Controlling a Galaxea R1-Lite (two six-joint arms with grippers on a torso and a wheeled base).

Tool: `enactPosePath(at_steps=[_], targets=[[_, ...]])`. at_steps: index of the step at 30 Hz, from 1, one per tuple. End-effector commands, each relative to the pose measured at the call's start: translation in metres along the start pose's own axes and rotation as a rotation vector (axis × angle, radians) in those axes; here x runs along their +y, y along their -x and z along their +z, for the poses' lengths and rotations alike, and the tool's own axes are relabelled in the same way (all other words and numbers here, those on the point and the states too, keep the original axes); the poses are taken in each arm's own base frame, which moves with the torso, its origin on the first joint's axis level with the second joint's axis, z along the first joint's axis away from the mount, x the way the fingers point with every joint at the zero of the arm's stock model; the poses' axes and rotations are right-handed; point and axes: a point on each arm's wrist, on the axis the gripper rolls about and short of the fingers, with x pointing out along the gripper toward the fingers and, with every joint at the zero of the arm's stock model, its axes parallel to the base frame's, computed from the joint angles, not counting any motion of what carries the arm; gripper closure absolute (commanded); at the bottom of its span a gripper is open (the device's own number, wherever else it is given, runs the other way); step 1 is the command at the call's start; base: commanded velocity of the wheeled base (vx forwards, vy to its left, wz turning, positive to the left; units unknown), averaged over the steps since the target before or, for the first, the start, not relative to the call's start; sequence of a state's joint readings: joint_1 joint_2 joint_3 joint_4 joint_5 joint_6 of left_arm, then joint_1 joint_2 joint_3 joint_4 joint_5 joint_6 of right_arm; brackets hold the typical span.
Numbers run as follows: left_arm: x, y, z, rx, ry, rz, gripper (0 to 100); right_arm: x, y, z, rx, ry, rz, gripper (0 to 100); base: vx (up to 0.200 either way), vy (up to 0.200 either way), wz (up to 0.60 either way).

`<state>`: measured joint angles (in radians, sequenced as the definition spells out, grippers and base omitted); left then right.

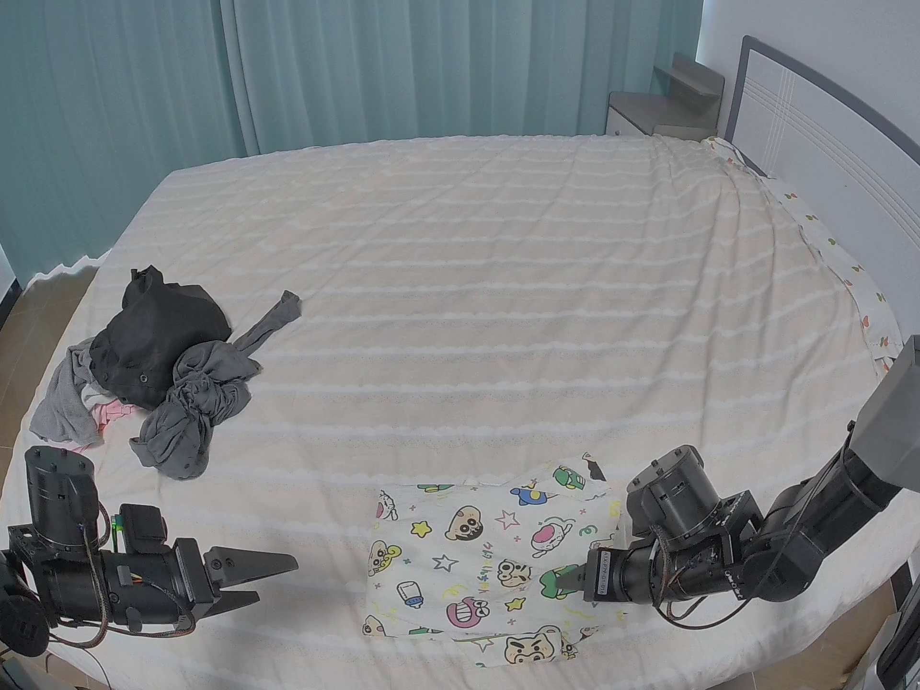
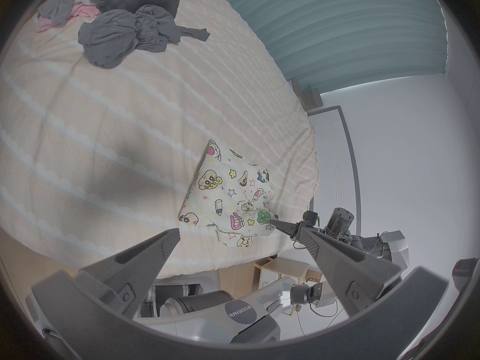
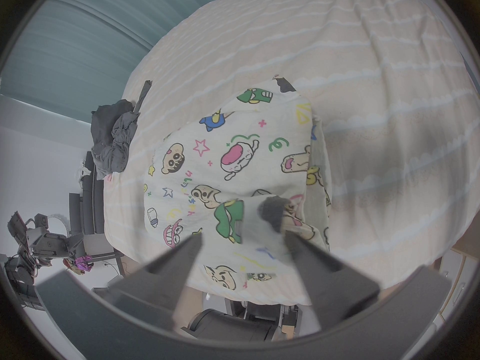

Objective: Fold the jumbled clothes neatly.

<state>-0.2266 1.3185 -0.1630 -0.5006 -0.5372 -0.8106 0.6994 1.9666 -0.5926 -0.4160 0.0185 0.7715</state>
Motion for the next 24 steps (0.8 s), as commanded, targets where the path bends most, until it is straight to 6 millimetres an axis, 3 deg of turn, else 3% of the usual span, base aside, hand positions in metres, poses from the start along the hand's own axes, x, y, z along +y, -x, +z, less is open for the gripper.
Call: enactPosePath(at_steps=[1,13,24], targets=[[0.0,0.0,0.0,-0.001,0.001,0.001,0,-0.004,-0.001,-0.004,0.014,-0.007,-0.018,100,0.0,0.0,0.0],[0.0,0.0,0.0,0.0,0.002,0.002,0,-0.022,0.017,-0.021,0.035,-0.034,-0.061,100,0.0,0.0,0.0],[0.0,0.0,0.0,0.0,0.002,0.002,0,-0.036,0.008,-0.037,0.11,-0.063,-0.131,100,0.0,0.0,0.0]])
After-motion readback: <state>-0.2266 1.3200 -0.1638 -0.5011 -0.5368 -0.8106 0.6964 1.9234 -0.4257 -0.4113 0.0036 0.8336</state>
